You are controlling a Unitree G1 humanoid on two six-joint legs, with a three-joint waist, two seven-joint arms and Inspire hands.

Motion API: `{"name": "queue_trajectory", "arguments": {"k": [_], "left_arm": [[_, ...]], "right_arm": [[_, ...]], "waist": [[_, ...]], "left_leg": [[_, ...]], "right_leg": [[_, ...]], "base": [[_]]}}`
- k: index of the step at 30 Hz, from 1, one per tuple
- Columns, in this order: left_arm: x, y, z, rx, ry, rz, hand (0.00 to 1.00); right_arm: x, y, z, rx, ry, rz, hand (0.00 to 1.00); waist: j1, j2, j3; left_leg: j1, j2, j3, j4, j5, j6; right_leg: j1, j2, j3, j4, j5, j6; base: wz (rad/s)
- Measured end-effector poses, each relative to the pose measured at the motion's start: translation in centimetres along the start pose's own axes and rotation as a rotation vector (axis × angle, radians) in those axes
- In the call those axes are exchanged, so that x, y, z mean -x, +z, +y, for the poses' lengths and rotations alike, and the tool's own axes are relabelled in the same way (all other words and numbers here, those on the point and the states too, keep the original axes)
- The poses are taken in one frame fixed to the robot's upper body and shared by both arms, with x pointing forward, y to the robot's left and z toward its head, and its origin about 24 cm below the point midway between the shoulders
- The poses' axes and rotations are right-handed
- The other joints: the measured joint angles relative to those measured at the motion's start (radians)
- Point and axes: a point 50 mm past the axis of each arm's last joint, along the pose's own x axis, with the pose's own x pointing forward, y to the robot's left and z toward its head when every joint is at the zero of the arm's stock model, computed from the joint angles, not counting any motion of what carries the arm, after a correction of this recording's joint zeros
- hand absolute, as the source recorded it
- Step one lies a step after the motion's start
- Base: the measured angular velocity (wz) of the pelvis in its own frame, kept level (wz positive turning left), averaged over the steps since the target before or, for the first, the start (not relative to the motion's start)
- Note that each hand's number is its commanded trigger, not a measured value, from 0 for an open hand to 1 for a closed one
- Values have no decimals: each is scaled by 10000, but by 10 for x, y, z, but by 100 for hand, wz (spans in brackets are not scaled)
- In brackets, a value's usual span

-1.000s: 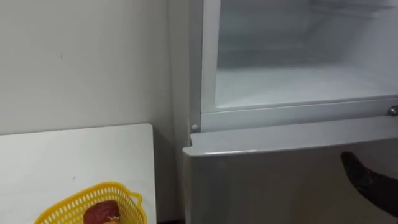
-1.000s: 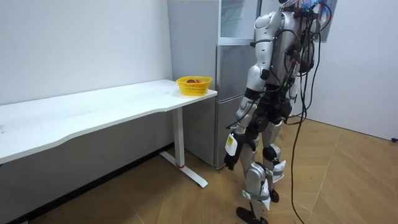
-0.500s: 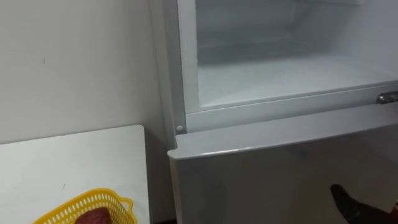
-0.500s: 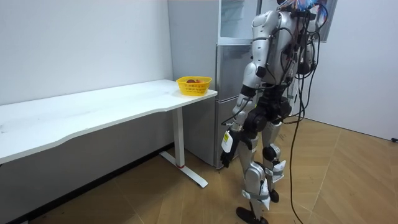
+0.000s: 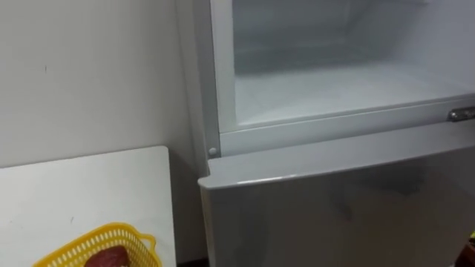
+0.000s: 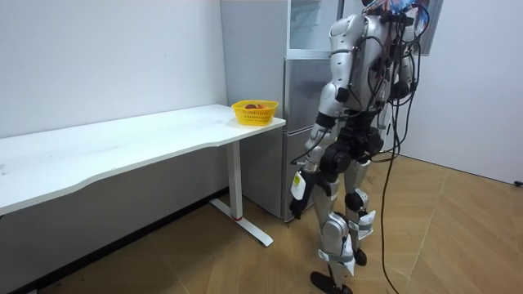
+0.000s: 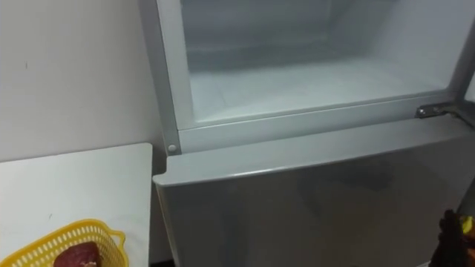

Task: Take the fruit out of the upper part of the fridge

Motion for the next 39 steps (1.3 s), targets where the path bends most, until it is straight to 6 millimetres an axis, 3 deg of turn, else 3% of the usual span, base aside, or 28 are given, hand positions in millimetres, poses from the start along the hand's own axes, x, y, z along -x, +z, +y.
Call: {"name": "queue_trajectory", "arguments": {"k": [4, 12, 18, 28, 35, 39], "left_arm": [[0, -1, 0, 77, 200, 24, 0], [2, -7, -2, 355, 280, 182, 0], [3, -14, 1, 865, 291, 525, 0], [4, -19, 3, 1254, 104, 687, 0], [4, -17, 6, 1569, -71, 672, 0], [4, -19, 7, 1381, -35, 839, 0]], "right_arm": [[19, -37, -1, 536, 426, 1692, 0], [50, -118, -25, 1282, 6, 6108, 0], [84, -161, -49, 1877, -177, 9140, 0], [97, -179, -52, 2584, 526, 10924, 0], [84, -179, -40, 2868, 2136, 10992, 0], [87, -181, -39, 2629, 2523, 11439, 0]], "waist": [[-20, 70, 0], [-239, 25, 10], [-234, -33, 5], [62, -250, 67], [198, -170, 64], [262, -163, 65]], "left_leg": [[-19, -2, 21, 1, 0, 0], [164, -36, 19, 5, 0, 0], [161, -39, -90, 2, -1, -1], [266, -12, -284, -36, -38, 7], [149, -4, -367, -20, -44, 13], [167, -21, -575, -16, -43, 13]], "right_leg": [[-13, 8, 57, 14, 2, -1], [412, -57, -69, -177, -28, 48], [513, -84, -217, -161, -42, 63], [572, -40, -209, -176, -60, 44], [589, -35, -350, -195, 26, 36], [748, -54, -463, -347, 16, 52]], "base": [[-4], [4], [9], [2], [2], [12]]}}
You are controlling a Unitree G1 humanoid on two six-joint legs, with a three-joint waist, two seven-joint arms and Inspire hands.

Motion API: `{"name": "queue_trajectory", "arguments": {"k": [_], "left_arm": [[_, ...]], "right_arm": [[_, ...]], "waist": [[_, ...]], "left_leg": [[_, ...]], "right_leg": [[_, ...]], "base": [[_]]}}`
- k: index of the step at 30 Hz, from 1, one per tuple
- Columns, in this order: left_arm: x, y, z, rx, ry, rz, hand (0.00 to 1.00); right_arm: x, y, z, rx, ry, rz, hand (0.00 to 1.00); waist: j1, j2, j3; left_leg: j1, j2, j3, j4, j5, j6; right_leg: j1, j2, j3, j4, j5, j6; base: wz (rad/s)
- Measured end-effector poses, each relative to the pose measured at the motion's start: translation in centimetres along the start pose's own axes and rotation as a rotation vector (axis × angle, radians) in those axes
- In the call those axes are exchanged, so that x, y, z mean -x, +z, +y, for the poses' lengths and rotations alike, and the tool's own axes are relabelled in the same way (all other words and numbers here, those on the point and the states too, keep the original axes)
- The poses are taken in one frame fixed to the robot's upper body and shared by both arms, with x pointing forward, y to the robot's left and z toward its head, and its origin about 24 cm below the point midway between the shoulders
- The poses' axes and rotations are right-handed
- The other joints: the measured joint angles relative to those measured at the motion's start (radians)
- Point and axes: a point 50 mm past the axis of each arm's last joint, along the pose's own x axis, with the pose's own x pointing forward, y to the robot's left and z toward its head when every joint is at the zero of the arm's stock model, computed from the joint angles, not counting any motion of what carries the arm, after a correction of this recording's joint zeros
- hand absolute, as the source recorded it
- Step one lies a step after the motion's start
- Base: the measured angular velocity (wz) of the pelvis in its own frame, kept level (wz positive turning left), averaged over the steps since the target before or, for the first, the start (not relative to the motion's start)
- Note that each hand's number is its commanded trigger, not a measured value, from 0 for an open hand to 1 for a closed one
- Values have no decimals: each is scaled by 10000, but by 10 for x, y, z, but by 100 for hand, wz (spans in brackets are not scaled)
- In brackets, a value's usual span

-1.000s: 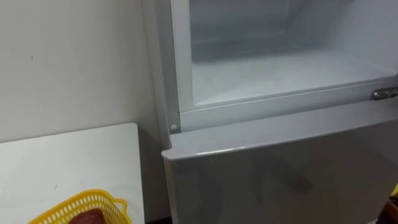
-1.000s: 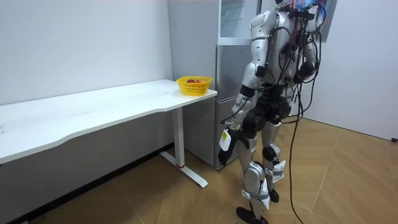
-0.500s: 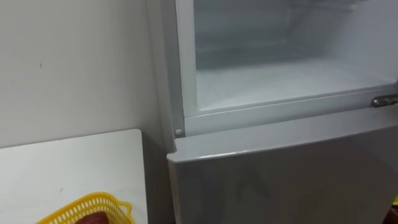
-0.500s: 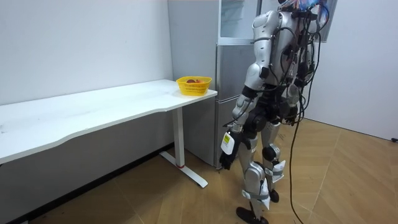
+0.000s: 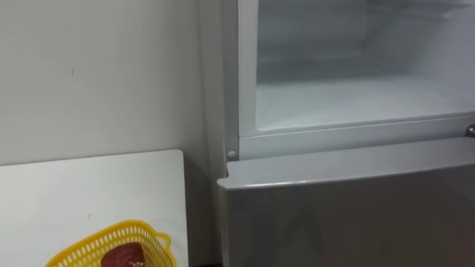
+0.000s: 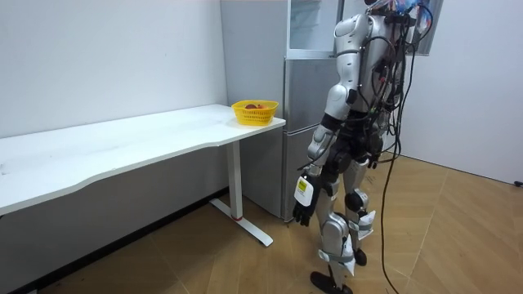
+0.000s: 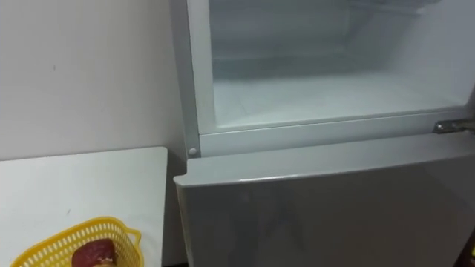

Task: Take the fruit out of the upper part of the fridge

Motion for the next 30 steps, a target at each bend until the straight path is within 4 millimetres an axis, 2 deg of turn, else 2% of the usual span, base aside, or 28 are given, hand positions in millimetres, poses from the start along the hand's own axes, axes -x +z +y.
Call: {"name": "queue_trajectory", "arguments": {"k": [7, 10, 13, 16, 18, 19, 23, 24, 27, 30], "left_arm": [[0, -4, 3, 281, 100, 330, 0], [0, -4, 4, 295, 99, 389, 0], [0, -4, 4, 359, 118, 462, 0], [1, -10, 6, 691, 205, 551, 0], [2, -14, 11, 1241, 357, 569, 0], [2, -14, 13, 1383, 411, 548, 0], [4, -17, 21, 1991, 804, 419, 0], [5, -18, 23, 2132, 991, 381, 0], [5, -19, 26, 2243, 1315, 363, 0], [6, -17, 28, 2240, 1529, 181, 0]], "right_arm": [[0, -7, 1, -433, 414, 384, 0], [1, -14, 1, -1710, 382, 862, 0], [2, -25, 0, -3675, 253, 1479, 0], [3, -32, -6, -6169, -75, 1895, 0], [3, -32, -15, -8887, -633, 2017, 0], [3, -32, -18, -9456, -773, 2028, 0], [2, -27, -34, -13177, -1703, 2050, 0], [2, -25, -39, -14462, -1869, 2045, 0], [3, -15, -50, -16624, -2174, 1892, 0], [4, 1, -65, -17569, -2523, 1414, 0]], "waist": [[72, -64, 12], [0, -80, 14], [-123, -83, 10], [-393, -90, 12], [-594, -97, 9], [-652, -98, 9], [-1079, -137, -1], [-1151, -207, -30], [-1333, -238, -40], [-1343, -323, -59]], "left_leg": [[11, -26, -88, 13, 0, 1], [-7, -23, -93, 47, 0, 0], [47, -18, -82, 46, 0, 0], [150, -22, -88, 39, -1, -1], [162, -20, -77, 42, -1, -1], [159, -19, -77, 43, 0, -1], [162, -22, -72, 39, 0, -1], [162, -22, -72, 34, 0, -1], [182, -29, -25, 17, 0, -1], [161, -44, 135, 18, 1, -1]], "right_leg": [[29, -23, -56, -43, -33, 24], [34, -28, -65, -40, -63, 23], [150, -38, -129, -33, -107, 23], [179, -50, -133, -24, -169, 25], [159, -46, -110, 4, -175, 22], [156, -46, -110, 6, -175, 22], [157, -54, -149, 34, -176, 21], [149, -54, -160, 43, -178, 19], [108, -55, -109, 114, -210, 23], [-123, -66, 63, 386, -270, 12]], "base": [[4], [2], [7], [0], [0], [0], [0], [0], [-4], [-16]]}}
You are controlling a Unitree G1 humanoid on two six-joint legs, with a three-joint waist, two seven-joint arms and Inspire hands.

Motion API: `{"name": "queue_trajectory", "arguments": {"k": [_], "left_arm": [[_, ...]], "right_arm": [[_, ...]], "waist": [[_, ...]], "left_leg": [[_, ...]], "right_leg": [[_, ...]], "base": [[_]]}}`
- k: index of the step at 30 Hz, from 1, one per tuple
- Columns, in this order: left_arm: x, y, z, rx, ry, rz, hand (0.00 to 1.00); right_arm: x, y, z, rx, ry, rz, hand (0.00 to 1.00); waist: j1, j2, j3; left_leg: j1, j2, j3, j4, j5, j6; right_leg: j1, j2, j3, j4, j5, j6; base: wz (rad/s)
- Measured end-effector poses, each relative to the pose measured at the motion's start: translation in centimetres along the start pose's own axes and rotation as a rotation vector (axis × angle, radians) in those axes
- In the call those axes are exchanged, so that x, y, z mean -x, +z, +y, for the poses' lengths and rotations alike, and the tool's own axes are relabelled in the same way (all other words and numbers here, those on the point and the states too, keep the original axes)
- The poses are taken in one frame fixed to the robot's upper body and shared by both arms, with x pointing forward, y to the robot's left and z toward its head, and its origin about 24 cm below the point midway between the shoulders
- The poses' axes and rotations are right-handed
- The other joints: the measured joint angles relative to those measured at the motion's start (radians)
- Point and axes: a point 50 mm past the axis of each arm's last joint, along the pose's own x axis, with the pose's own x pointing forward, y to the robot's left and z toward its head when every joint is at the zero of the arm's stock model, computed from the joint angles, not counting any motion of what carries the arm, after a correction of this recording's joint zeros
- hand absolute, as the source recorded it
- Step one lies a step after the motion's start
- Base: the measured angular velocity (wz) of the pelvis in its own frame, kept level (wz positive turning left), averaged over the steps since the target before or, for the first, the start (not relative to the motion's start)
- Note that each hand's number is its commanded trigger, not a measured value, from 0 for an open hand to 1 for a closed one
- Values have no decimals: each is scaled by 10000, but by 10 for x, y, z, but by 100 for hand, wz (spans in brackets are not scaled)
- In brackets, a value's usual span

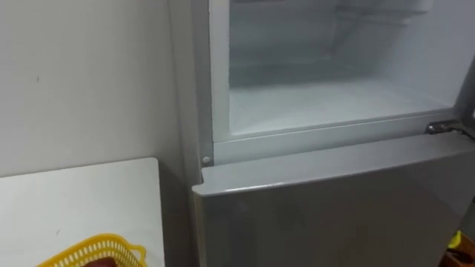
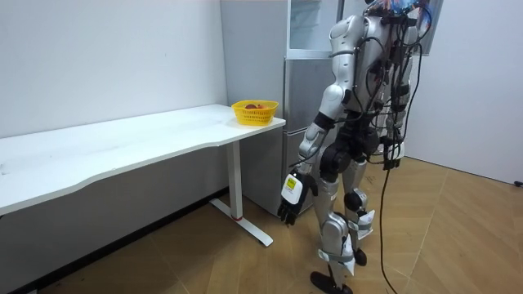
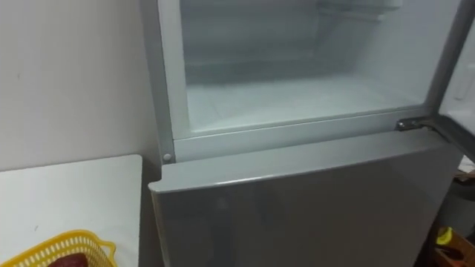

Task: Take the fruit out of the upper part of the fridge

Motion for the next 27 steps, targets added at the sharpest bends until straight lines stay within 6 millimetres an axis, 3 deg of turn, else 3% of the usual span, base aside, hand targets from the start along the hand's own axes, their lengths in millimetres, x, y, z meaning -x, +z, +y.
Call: {"name": "queue_trajectory", "arguments": {"k": [6, 12, 15, 21, 27], "left_arm": [[2, 16, 4, -44, 172, -821, 0], [3, 20, 5, 34, 201, -1220, 0], [3, 21, 5, 28, 197, -1378, 0], [3, 20, 5, 10, 162, -1466, 0], [2, 16, 2, -16, -104, -1363, 0]], "right_arm": [[26, 34, 59, -954, 1823, -1309, 0], [62, 63, 99, -2284, 3399, -2286, 0], [78, 67, 118, -2599, 4114, -2562, 0], [109, 76, 145, -3115, 5541, -2757, 0], [138, 85, 161, -3408, 7443, -3210, 0]], "waist": [[-89, -90, -9], [-114, -163, 6], [-170, -235, 33], [-220, -293, 48], [-212, -247, 36]], "left_leg": [[-302, 17, 199, 67, 1, 0], [-351, 23, 224, 63, 4, -4], [-353, 25, 227, 59, 4, -4], [-385, 12, 341, 45, 4, -3], [-345, 25, 342, 64, 4, -3]], "right_leg": [[-440, 19, 180, 135, 6, -22], [-475, 33, 193, 128, 4, -27], [-440, 43, 253, 110, 3, -25], [-522, 51, 340, 171, 3, -21], [-522, 60, 340, 168, 13, -36]], "base": [[-11], [0], [0], [-7], [-1]]}}
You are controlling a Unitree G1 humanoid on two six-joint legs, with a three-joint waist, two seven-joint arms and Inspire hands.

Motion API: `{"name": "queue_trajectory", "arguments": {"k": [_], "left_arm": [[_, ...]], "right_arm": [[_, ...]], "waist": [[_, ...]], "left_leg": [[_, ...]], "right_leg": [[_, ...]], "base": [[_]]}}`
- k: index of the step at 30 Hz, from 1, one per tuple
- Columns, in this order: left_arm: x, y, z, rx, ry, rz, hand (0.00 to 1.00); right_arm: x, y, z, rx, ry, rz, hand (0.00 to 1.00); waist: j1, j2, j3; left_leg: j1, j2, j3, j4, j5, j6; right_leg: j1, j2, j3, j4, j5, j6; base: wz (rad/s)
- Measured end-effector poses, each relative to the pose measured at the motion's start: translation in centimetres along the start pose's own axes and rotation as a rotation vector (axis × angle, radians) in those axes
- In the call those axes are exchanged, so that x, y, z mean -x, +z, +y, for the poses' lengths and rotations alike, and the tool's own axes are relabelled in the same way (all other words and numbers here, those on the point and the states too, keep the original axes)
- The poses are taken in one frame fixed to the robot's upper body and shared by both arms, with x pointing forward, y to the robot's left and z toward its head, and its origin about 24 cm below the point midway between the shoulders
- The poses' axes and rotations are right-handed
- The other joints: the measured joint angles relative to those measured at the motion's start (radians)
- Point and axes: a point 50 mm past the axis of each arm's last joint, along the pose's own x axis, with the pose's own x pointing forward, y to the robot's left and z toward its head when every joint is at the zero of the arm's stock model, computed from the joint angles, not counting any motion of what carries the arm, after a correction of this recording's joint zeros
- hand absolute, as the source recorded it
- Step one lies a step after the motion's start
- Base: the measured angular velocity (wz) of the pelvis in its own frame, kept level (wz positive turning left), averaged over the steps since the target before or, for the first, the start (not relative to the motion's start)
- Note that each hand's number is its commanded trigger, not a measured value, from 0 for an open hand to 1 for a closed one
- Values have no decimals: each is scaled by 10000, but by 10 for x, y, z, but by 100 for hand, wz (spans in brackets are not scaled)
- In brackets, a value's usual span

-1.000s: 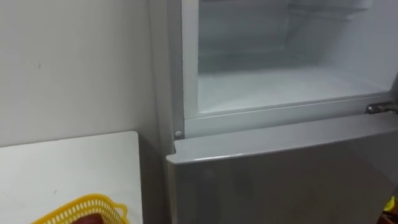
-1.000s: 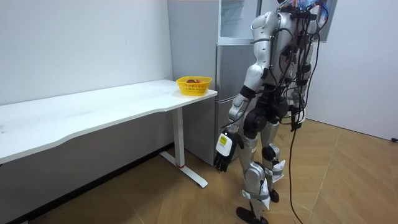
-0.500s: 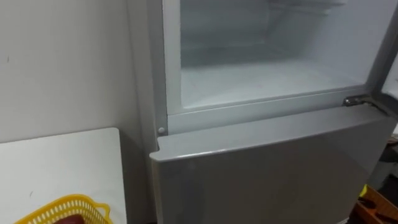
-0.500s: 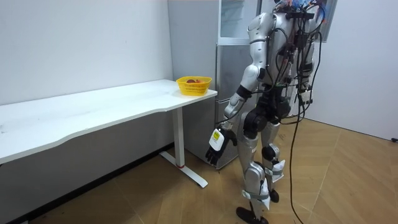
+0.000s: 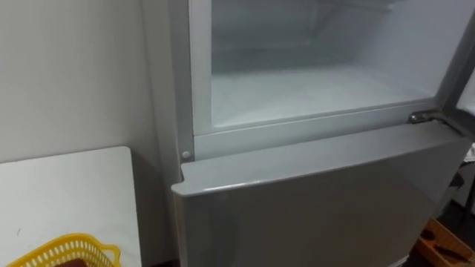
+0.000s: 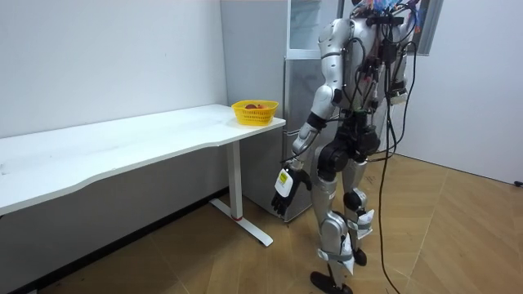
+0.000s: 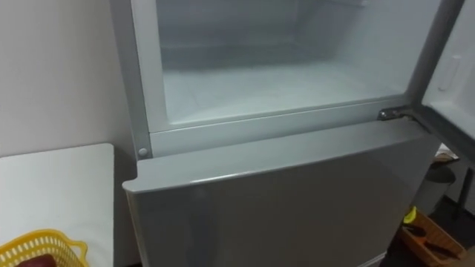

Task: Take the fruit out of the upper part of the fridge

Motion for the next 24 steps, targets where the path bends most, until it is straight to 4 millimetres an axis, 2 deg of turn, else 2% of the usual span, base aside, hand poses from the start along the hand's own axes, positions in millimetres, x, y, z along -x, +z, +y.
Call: {"name": "queue_trajectory", "arguments": {"k": [5, 9, 20, 24], "left_arm": [[0, 0, -1, -13, -20, -199, 0], [0, -6, -2, 29, -74, -54, 0], [2, -22, -9, 229, -303, 437, 0], [3, -29, -15, 272, -639, 651, 0]], "right_arm": [[7, 4, 18, -259, 1471, -210, 0], [18, 8, 41, -549, 2940, -291, 0], [42, 10, 89, -503, 6267, -296, 0], [50, 6, 97, -293, 7181, -232, 0]], "waist": [[154, 48, -17], [245, 132, -67], [450, 183, -54], [483, 265, -54]], "left_leg": [[-4, 8, 38, -2, 0, 0], [25, 6, 37, -3, 0, 0], [-18, 3, 35, 2, -1, 1], [-17, 16, 33, 3, -1, 0]], "right_leg": [[1, -2, -7, 3, 9, -11], [74, -6, -6, -3, 10, -11], [-73, -41, -93, -5, 15, 0], [-58, -23, -57, 69, 14, -21]], "base": [[0], [0], [4], [-7]]}}
